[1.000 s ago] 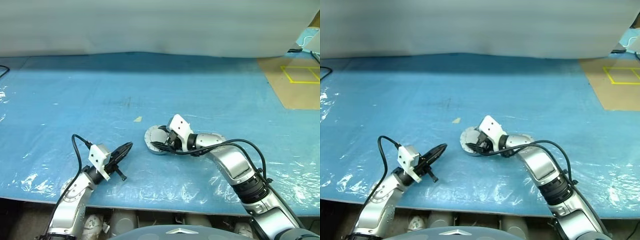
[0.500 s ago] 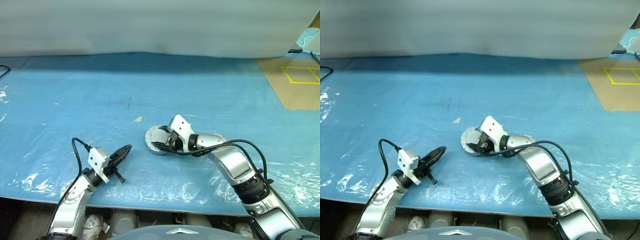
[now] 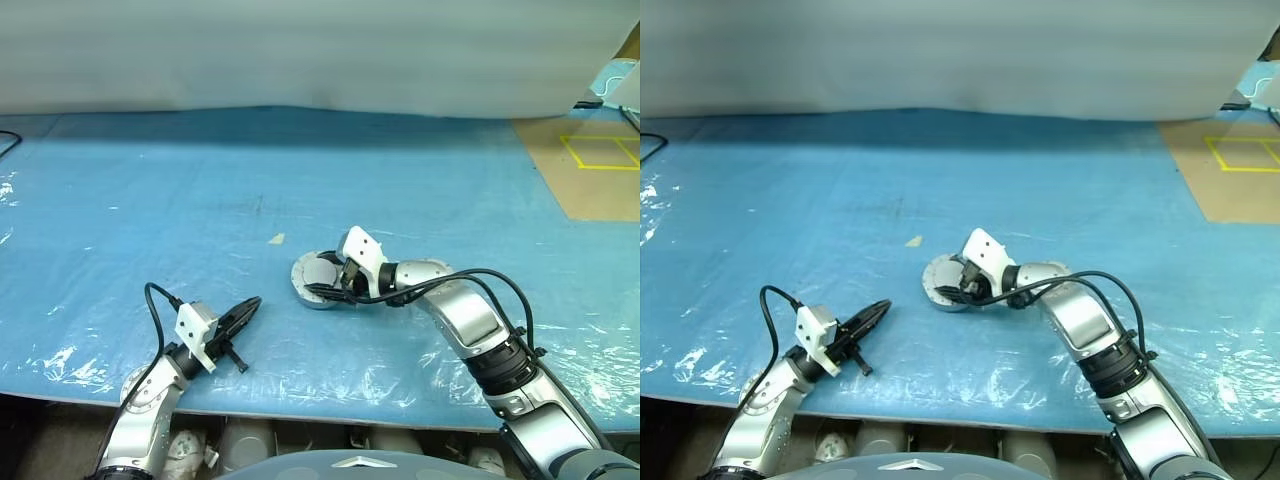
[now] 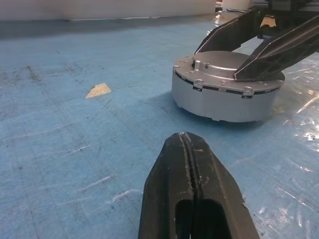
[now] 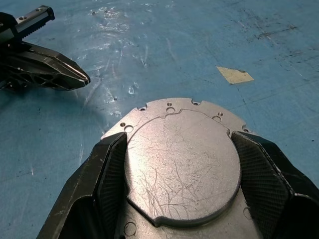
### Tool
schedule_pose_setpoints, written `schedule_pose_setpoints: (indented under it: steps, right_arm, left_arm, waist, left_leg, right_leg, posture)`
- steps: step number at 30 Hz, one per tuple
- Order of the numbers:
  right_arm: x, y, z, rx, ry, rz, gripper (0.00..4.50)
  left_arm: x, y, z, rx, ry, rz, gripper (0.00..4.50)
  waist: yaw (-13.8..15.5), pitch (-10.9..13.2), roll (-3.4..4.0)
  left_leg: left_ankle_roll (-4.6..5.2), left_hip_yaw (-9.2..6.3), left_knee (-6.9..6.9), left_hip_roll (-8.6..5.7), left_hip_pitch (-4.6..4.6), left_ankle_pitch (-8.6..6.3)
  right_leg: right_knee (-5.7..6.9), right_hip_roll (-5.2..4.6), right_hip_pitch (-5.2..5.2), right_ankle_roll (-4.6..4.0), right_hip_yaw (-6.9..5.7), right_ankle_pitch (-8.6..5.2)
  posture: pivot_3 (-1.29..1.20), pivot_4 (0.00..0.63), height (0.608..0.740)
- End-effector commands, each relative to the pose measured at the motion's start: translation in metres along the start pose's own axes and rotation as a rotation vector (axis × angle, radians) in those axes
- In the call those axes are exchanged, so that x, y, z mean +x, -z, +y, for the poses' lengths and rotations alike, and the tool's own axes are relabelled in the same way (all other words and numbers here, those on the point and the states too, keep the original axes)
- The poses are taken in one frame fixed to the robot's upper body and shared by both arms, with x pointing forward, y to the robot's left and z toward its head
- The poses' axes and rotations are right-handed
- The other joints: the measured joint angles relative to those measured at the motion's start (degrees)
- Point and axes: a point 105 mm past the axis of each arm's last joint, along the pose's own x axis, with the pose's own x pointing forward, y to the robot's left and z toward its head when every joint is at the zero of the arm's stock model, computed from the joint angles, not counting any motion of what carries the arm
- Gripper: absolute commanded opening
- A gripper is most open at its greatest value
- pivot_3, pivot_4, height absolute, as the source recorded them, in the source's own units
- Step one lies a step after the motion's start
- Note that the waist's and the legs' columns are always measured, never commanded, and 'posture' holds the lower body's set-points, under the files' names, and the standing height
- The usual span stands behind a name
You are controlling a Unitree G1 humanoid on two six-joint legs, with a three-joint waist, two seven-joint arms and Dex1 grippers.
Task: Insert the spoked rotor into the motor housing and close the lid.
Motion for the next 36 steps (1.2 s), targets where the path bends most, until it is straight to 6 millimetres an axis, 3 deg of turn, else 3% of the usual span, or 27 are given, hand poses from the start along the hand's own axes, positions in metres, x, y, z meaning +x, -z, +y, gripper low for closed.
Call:
schedule_pose_setpoints:
  steps: [1, 6, 15, 19, 22, 26, 31, 36]
  right_arm:
    - [-0.001, 0.021, -0.01, -0.002, 0.074, 0.077, 2.96]
    - [-0.003, 0.025, -0.018, -0.01, 0.103, 0.087, 2.96]
    - [-0.007, 0.029, -0.011, 0.039, 0.039, 0.104, 2.96]
    - [-0.005, 0.027, -0.009, 0.058, 0.03, 0.093, 2.96]
    - [-0.004, 0.028, -0.008, 0.06, 0.031, 0.093, 2.96]
    - [-0.002, 0.028, -0.006, 0.062, 0.027, 0.092, 2.96]
    - [0.0, 0.027, -0.005, 0.065, 0.031, 0.086, 2.96]
    - [0.002, 0.026, -0.005, 0.068, 0.036, 0.078, 2.96]
  left_arm:
    - [0.0, -0.007, 0.003, 0.023, -0.001, -0.032, 0.0]
    - [0.0, -0.005, 0.004, 0.024, -0.002, -0.025, 0.0]
    - [0.002, 0.002, 0.007, 0.023, 0.001, -0.001, 0.0]
    - [0.015, -0.002, 0.023, -0.019, -0.071, 0.052, 0.0]
    - [0.032, 0.001, 0.045, -0.039, -0.152, 0.243, 0.0]
    - [0.058, -0.026, 0.051, -0.158, -0.123, 0.268, 0.0]
    - [0.077, -0.051, 0.035, -0.37, 0.022, 0.31, 0.0]
    - [0.088, -0.067, 0.03, -0.449, 0.1, 0.277, 0.0]
  waist:
    - [-0.01, 0.0, 0.0]
    - [0.0, -0.01, -0.01]
    - [0.16, -0.03, -0.04]
    - [0.32, -0.03, -0.03]
    - [0.57, -0.03, -0.03]
    - [0.32, -0.04, -0.02]
    - [-0.05, -0.07, -0.03]
    - [-0.09, -0.07, -0.02]
  left_leg:
    - [0.02, 0.0, 0.0, 0.0, 0.03, -0.01]
    - [0.16, 0.0, -0.02, 0.0, 0.27, -0.1]
    - [0.17, 0.03, -0.1, -0.03, 0.39, -0.1]
    - [0.17, 0.04, -0.16, -0.03, 0.4, -0.1]
    - [0.17, 0.03, -0.13, -0.03, 0.43, -0.1]
    - [0.14, 0.03, -0.05, -0.06, 0.45, -0.08]
    - [-0.09, 0.05, -0.07, -0.16, 0.21, 0.05]
    - [-0.09, 0.05, -0.06, -0.13, 0.0, 0.06]
  right_leg:
    - [0.0, 0.0, 0.02, 0.0, 0.01, 0.0]
    - [0.04, 0.0, 0.2, 0.35, 0.1, -0.2]
    - [-0.04, -0.08, 0.33, 0.21, 0.2, -0.12]
    - [-0.05, -0.09, 0.33, 0.14, 0.2, -0.09]
    - [0.02, -0.09, 0.35, 0.31, 0.18, -0.19]
    - [0.14, -0.09, 0.33, 0.44, 0.21, -0.26]
    - [0.02, 0.03, 0.11, 0.03, 0.22, -0.05]
    - [0.03, 0.08, -0.1, -0.01, 0.19, -0.04]
  posture:
    - [0.0, 0.15, 0.74]
    - [0.0, 0.15, 0.74]
    - [0.0, 0.15, 0.74]
    - [0.0, 0.15, 0.74]
    - [0.0, 0.15, 0.74]
    - [0.0, 0.15, 0.74]
    - [0.0, 0.15, 0.74]
    - [0.0, 0.15, 0.74]
